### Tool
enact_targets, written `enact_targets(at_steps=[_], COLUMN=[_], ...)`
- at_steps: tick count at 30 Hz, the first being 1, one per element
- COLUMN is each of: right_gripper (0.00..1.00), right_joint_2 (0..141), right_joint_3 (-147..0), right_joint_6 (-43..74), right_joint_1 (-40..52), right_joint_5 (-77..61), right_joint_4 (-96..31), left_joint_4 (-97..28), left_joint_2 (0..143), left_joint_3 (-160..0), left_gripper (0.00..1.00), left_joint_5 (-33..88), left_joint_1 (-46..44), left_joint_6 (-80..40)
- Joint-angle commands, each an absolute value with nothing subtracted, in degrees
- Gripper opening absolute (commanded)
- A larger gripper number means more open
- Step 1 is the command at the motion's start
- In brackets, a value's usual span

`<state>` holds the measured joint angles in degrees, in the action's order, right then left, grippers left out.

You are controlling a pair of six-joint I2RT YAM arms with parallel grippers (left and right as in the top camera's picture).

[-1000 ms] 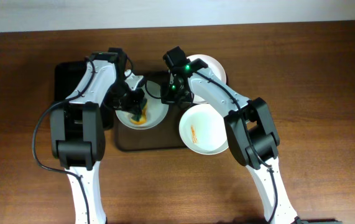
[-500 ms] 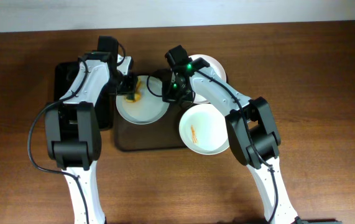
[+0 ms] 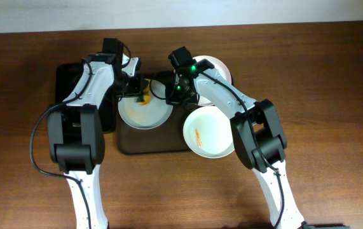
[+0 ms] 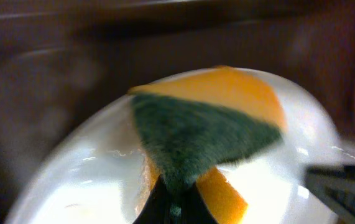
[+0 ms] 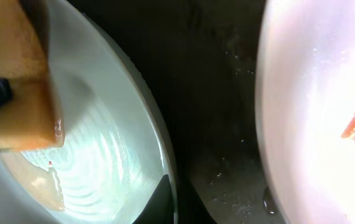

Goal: Clean dirty plates on tray and stack at the side
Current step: 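Scrub the left plate with the sponge while right gripper holds its rim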

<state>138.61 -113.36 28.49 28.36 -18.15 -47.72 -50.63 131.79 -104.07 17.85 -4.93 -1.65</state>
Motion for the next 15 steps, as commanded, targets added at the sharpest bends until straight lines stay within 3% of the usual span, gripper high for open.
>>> enact_targets(at_steps=[1,12,15], right_gripper=[0.04,0.04,0.04], right_joint_2=[139.7,139.7,139.7], right_joint_3=[-113.8,-113.8,-113.8], right_joint_6=[28.3,28.3,28.3], right_joint_1=[28.4,28.5,28.5], right_joint_5=[-18.4,-18.7,-18.7], right_joint_4=[-48.0,-48.0,-48.0], left_joint_4=[-53.7,-74.2,-72.3], left_joint_2=[131.6,131.5,131.5], left_joint_3=[-103.9,-104.0,-104.0], left_gripper=[0.01,0.01,0.01], left_joint_5=[2.1,2.3,15.9], left_joint_1=[-4.6,-5.4,-5.4], left_joint_6=[-5.0,-2.9,6.0])
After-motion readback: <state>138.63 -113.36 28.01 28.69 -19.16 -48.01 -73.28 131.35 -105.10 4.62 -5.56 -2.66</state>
